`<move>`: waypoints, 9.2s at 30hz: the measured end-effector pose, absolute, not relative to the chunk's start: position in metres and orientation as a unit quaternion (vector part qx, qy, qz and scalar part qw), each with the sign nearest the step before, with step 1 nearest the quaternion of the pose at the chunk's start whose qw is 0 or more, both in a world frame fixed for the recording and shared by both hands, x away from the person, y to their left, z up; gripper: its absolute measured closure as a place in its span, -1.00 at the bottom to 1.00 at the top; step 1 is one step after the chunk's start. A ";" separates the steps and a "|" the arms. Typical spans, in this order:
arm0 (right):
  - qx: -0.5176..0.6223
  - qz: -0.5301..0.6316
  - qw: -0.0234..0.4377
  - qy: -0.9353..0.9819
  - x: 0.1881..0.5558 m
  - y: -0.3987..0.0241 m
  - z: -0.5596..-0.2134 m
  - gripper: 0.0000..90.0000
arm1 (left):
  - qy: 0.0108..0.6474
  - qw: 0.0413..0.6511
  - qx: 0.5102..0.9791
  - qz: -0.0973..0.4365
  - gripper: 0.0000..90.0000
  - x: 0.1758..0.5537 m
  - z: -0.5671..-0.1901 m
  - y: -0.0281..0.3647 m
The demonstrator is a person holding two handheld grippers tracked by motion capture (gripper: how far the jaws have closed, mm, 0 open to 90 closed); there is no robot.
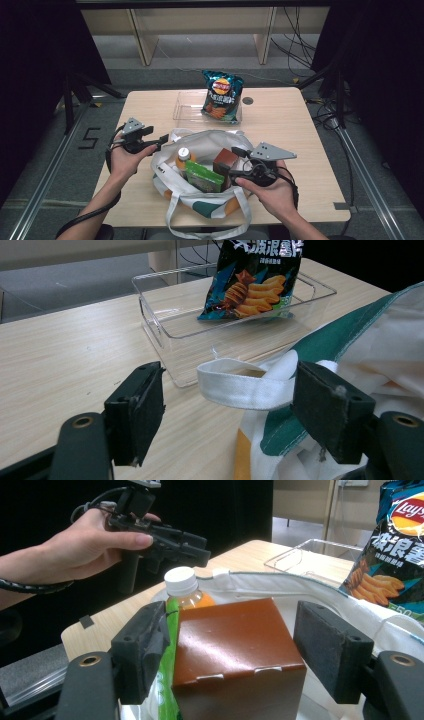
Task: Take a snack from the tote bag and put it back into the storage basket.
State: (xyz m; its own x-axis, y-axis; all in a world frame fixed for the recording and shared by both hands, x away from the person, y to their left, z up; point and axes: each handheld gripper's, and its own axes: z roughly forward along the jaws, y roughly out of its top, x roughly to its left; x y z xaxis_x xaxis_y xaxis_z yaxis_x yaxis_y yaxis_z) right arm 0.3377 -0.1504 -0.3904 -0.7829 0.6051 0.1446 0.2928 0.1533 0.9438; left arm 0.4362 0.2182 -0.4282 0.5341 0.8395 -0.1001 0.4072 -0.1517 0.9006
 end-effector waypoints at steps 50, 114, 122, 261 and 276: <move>0.296 0.565 0.161 0.753 0.341 -0.150 -0.393 -0.13 | 0.428 0.492 0.725 0.220 -0.38 0.437 -0.428 0.218; 0.311 0.614 0.222 0.691 0.372 -0.172 -0.307 -0.12 | 0.429 0.493 0.722 0.225 -0.37 0.437 -0.425 0.217; 0.311 0.619 0.225 0.685 0.376 -0.173 -0.303 -0.12 | 0.429 0.494 0.722 0.225 -0.37 0.437 -0.425 0.217; 0.456 0.529 0.343 0.628 0.515 -0.134 -0.319 -0.12 | 0.429 0.493 0.725 0.218 -0.37 0.438 -0.428 0.217; 0.473 0.519 0.349 0.620 0.524 -0.125 -0.325 -0.12 | 0.428 0.495 0.725 0.217 -0.37 0.439 -0.429 0.217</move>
State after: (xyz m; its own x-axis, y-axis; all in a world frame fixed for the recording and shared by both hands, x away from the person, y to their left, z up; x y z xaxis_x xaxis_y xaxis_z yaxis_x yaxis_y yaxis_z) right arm 0.5242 -0.1252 -0.3249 -0.3080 0.9496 0.0590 0.2241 0.0121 0.9745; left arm 0.4386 0.2170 -0.4289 0.5403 0.8344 -0.1088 0.4056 -0.1449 0.9025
